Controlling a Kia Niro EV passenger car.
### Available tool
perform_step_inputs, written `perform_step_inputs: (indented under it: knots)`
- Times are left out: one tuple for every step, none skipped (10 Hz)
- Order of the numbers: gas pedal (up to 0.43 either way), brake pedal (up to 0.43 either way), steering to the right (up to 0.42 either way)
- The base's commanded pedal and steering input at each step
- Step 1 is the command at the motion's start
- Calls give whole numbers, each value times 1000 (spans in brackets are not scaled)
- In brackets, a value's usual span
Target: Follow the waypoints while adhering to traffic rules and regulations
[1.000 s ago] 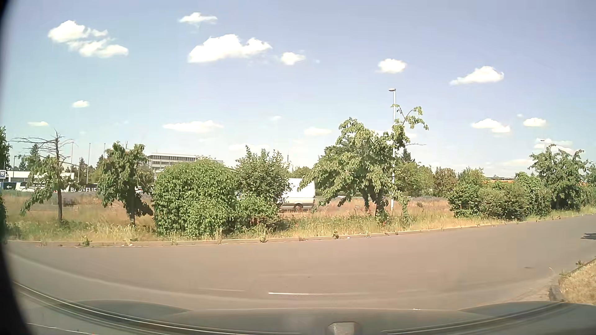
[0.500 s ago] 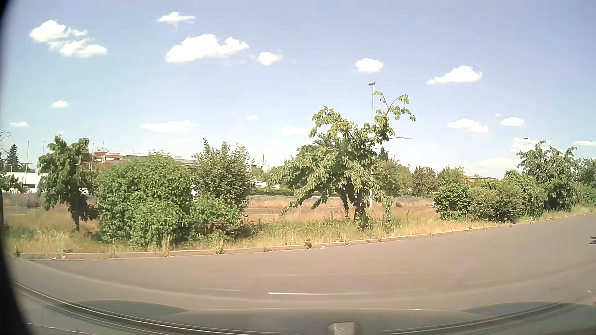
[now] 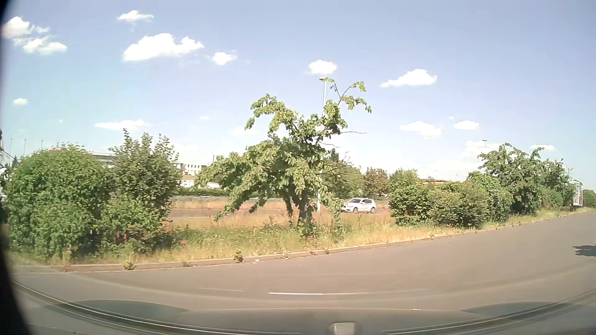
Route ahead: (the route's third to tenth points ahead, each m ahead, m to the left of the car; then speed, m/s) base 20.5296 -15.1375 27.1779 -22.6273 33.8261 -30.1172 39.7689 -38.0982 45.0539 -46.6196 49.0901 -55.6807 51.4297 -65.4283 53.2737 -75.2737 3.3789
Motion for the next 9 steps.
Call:
perform_step_inputs:
  knots:
    - [39, 30, 456]
    - [47, 30, 472]
    - [59, 30, 486]
    - [59, 30, 501]
    - [67, 30, 510]
    - [79, 30, 516]
    - [98, 30, 517]
    - [110, 30, 517]
    - [118, 30, 516]
